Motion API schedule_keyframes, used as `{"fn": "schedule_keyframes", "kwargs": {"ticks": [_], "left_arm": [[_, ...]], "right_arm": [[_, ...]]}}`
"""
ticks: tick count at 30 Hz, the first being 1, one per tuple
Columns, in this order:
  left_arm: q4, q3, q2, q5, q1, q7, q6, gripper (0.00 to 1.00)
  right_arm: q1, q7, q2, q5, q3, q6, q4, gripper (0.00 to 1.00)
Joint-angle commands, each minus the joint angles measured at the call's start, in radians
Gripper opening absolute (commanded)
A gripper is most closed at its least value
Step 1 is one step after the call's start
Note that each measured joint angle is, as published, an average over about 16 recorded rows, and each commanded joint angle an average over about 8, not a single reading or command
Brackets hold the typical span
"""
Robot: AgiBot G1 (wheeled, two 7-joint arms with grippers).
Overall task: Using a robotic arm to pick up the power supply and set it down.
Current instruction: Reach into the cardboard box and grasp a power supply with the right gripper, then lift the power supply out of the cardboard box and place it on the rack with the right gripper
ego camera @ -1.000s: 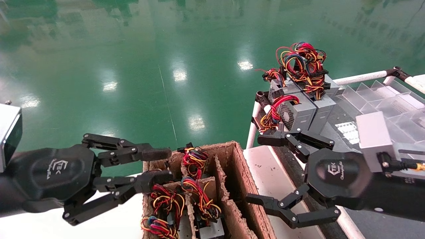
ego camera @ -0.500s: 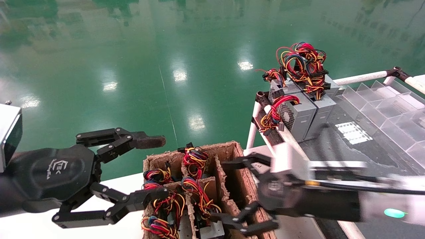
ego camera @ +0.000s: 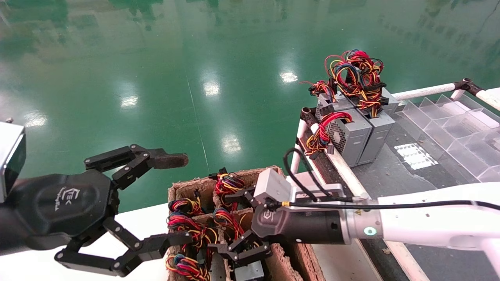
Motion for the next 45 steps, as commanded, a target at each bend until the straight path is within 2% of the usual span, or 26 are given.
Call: {"fn": "schedule_keyframes", "kwargs": {"ticks": [1,13,20,34,45], "left_arm": [[0.0,0.0,0.0,0.0,0.0,0.0,0.0,1.0],[0.0,0.0,0.0,0.0,0.0,0.0,0.0,1.0],[0.0,0.0,0.0,0.0,0.0,0.0,0.0,1.0],[0.0,0.0,0.0,0.0,0.0,0.0,0.0,1.0],[0.0,0.0,0.0,0.0,0.0,0.0,0.0,1.0]], "right_arm": [[0.004,-0.01,-0.018,-0.007,-0.005,0.005,-0.031,0.0],[0.016,-0.039,-0.049,0.023,0.001,-0.022,-0.156,0.0],[0.021,-0.069,-0.062,0.012,0.002,-0.002,-0.182,0.0],[0.004,-0.048,-0.054,-0.036,-0.011,0.064,-0.105,0.0],[-0.028,-0.043,-0.029,-0.022,0.001,0.076,-0.064,0.0]]}}
